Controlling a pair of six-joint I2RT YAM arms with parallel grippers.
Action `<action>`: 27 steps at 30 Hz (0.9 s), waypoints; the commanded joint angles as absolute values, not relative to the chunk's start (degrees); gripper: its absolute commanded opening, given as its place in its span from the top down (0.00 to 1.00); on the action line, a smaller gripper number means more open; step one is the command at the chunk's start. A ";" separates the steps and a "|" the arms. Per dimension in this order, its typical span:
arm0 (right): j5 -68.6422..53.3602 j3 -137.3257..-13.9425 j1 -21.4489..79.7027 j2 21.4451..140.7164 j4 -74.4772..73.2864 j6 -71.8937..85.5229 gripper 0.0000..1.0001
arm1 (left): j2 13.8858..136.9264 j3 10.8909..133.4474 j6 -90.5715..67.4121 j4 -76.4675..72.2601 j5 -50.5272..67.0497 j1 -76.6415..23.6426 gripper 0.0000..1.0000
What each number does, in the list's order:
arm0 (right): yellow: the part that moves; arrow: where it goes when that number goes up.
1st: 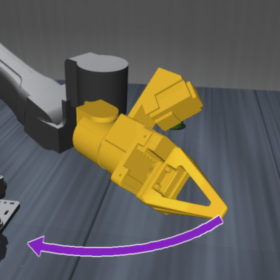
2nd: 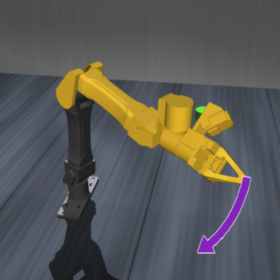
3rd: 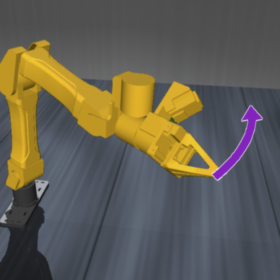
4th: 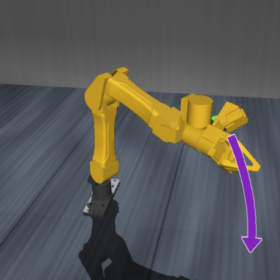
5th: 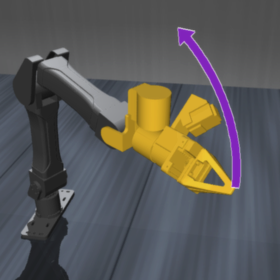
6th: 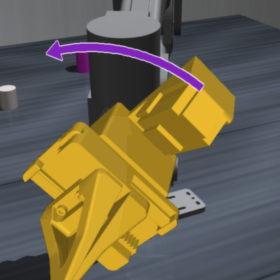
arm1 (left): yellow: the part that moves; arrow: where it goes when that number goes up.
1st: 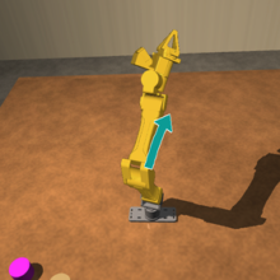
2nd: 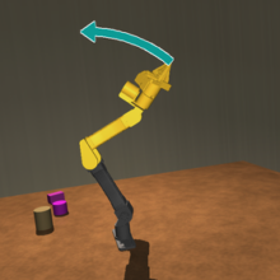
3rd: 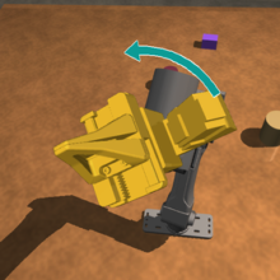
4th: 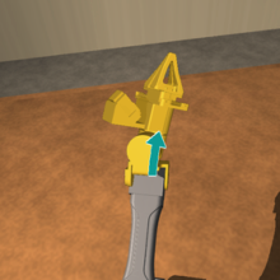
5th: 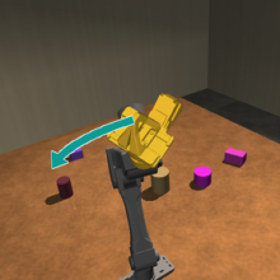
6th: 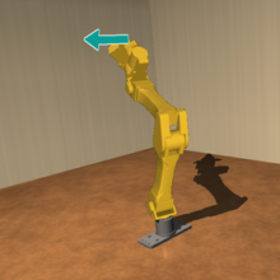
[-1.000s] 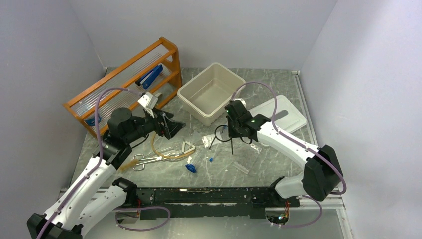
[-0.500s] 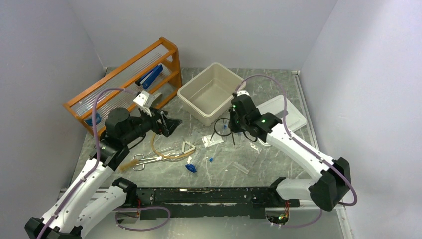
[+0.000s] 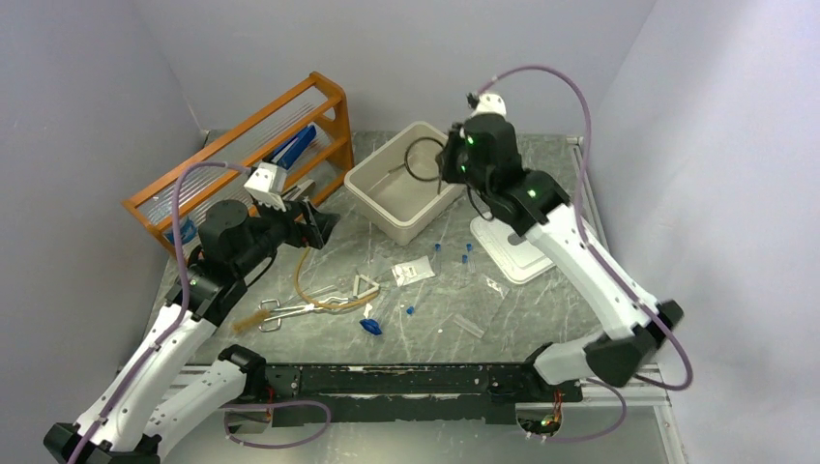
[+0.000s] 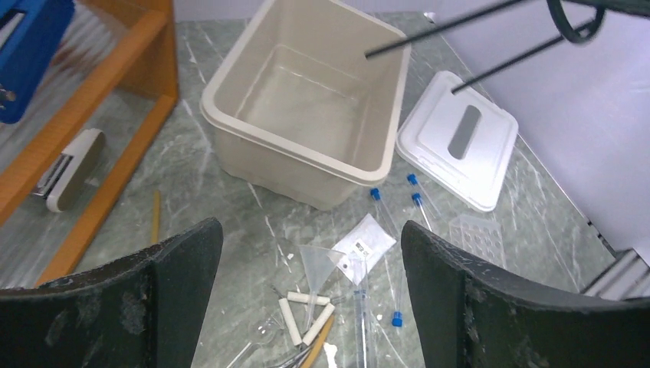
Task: Organize the chemistry lab equipment
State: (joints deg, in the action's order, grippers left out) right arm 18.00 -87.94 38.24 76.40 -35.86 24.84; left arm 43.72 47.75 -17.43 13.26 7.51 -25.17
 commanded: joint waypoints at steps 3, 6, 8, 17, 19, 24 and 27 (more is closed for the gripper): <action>15.22 -98.68 32.76 92.22 -29.34 24.88 1.00 | 42.98 50.44 -18.61 13.98 2.53 -24.65 0.10; 10.73 -100.94 29.68 98.18 -26.74 25.56 1.00 | 42.84 50.09 -18.51 13.55 2.89 -24.70 0.10; 7.36 -102.49 27.85 101.89 -26.09 25.90 1.00 | 42.63 49.31 -18.71 13.09 3.06 -24.70 0.10; 2.19 -108.36 26.80 114.02 -28.76 24.67 1.00 | 43.62 47.15 -18.40 11.77 4.90 -24.70 0.12; 2.41 -107.99 26.59 115.40 -28.30 24.81 1.00 | 43.79 46.79 -18.41 11.45 4.65 -24.70 0.12; 0.36 -107.92 25.63 118.49 -26.24 25.16 1.00 | 44.43 47.36 -17.60 11.96 4.35 -24.70 0.12; -6.02 -106.01 24.15 119.20 -22.57 26.32 1.00 | 44.45 47.07 -17.20 11.98 3.54 -24.70 0.12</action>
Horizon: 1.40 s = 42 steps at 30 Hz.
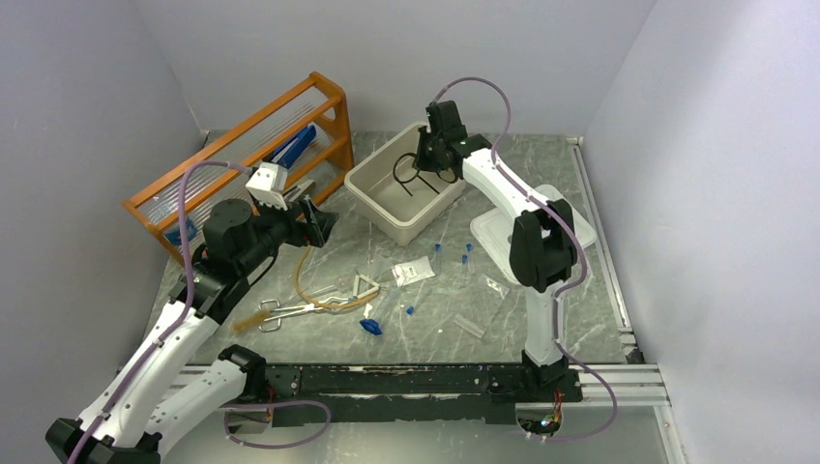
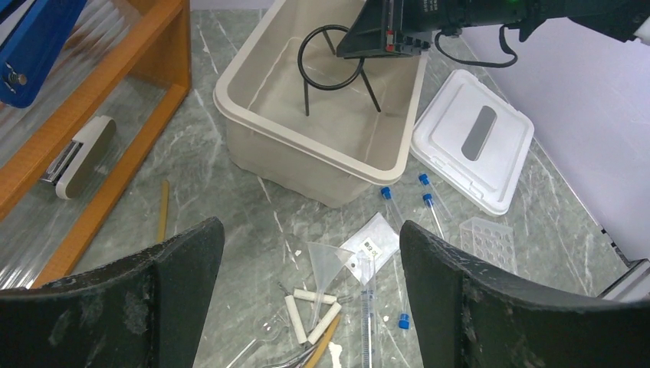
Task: Organize the chemistry lab equipment
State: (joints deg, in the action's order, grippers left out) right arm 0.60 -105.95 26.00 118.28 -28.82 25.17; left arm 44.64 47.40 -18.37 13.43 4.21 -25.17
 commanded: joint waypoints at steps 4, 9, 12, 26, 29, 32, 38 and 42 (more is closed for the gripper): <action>-13.77 -101.65 22.06 118.87 -15.88 28.98 1.00 | 44.89 46.38 -17.28 11.33 3.47 -24.70 0.12; -20.69 -98.02 20.05 118.55 -9.42 33.65 1.00 | 46.00 46.30 -17.45 10.56 4.24 -24.70 0.13; -24.33 -96.03 19.36 118.15 -5.00 36.58 1.00 | 46.22 46.15 -17.35 10.38 3.71 -24.70 0.13; -33.66 -88.05 16.70 115.83 12.57 49.57 1.00 | 47.63 45.83 -17.92 9.38 3.60 -24.70 0.13; -33.94 -86.98 16.58 115.14 13.50 50.26 1.00 | 49.15 46.42 -20.15 7.06 5.22 -24.70 0.12; -34.09 -85.04 16.31 113.48 16.18 51.68 1.00 | 52.50 47.81 -23.76 3.53 8.11 -24.70 0.13; -36.82 -84.01 15.96 113.94 20.40 55.51 1.00 | 64.69 52.73 -32.41 -2.98 9.69 -25.02 0.17; -38.15 -82.38 15.76 114.00 23.37 57.11 1.00 | 74.91 58.49 -36.70 -5.43 8.68 -25.84 0.21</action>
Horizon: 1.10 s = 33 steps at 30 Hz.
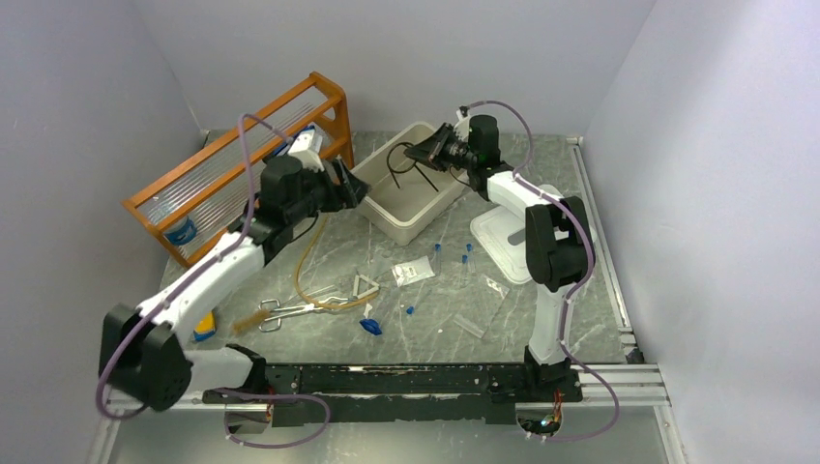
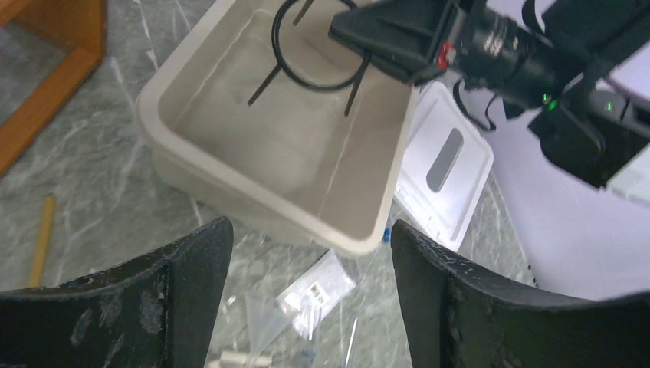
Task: Organize the chemistry lab equipment
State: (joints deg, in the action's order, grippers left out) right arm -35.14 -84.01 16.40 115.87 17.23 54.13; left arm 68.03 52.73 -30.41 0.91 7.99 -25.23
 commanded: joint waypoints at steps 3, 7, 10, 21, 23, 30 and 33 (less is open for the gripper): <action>-38.80 -81.45 15.65 113.84 24.82 57.73 1.00 | 82.95 64.49 -37.31 -5.06 5.28 -27.55 0.27; -39.51 -80.33 15.56 114.20 26.64 58.85 1.00 | 93.76 72.65 -36.93 -4.78 0.27 -28.83 0.29; -40.41 -80.00 15.53 114.50 27.75 59.90 1.00 | 99.96 76.72 -36.51 -4.22 -1.47 -29.22 0.30; -41.64 -79.53 15.44 115.00 28.04 60.48 1.00 | 107.92 82.11 -35.36 -5.49 -1.10 -29.53 0.55; -41.30 -79.62 15.40 115.21 27.02 59.78 1.00 | 108.69 83.41 -34.45 -4.95 -0.56 -29.53 0.64; -39.47 -80.07 15.19 116.02 23.25 57.19 1.00 | 110.03 85.02 -32.18 -3.38 0.43 -29.53 0.84; -38.05 -80.58 15.10 116.32 20.84 55.28 1.00 | 110.45 86.08 -31.22 -2.34 0.94 -29.53 0.91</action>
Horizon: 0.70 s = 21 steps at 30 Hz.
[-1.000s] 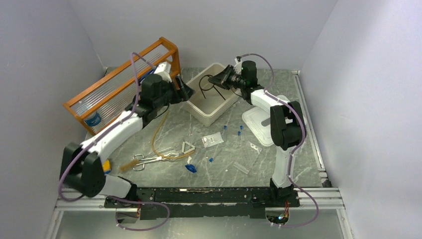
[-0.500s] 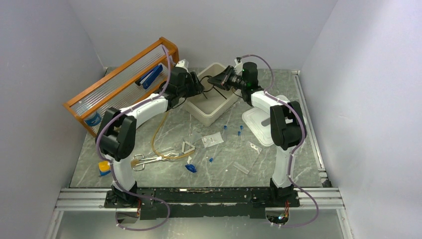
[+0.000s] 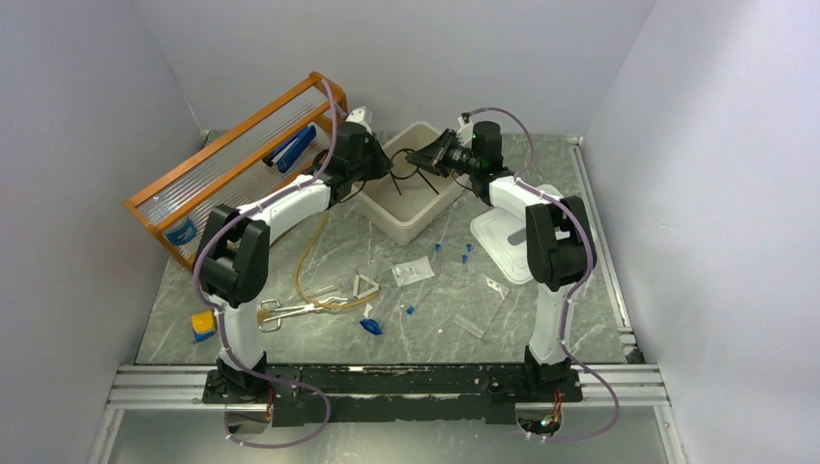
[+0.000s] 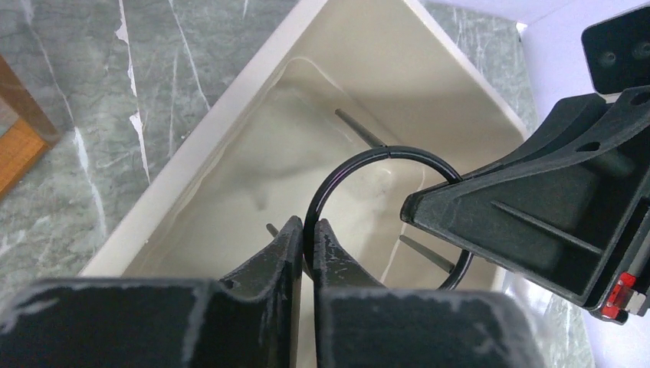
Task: Organize the chemistry lab equipment
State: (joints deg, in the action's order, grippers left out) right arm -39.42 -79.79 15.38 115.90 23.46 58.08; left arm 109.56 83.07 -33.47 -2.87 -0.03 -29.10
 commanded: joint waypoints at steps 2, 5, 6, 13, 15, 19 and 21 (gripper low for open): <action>-36.30 -81.38 14.95 116.50 17.77 52.84 0.96 | 110.56 86.66 -30.59 -1.76 1.30 -29.53 0.95; -32.82 -82.36 14.94 116.55 13.13 49.13 0.88 | 110.73 87.70 -29.64 -0.98 1.08 -29.53 0.95; -31.29 -82.66 14.94 116.47 11.58 47.88 0.85 | 110.78 88.16 -29.36 -0.78 1.15 -29.53 0.95; -20.47 -84.93 15.04 116.79 3.07 40.92 0.71 | 114.21 91.19 -29.13 -0.30 3.95 -29.53 0.90; -18.77 -86.56 15.14 117.48 1.28 39.23 0.70 | 114.94 91.61 -28.87 -0.33 3.95 -29.53 0.85; -15.66 -90.16 15.76 118.87 -2.71 35.45 0.75 | 116.03 93.45 -28.11 1.01 3.61 -29.53 0.77; -13.76 -91.86 16.43 119.22 -4.63 33.28 0.76 | 116.19 94.41 -27.64 2.12 2.96 -29.53 0.71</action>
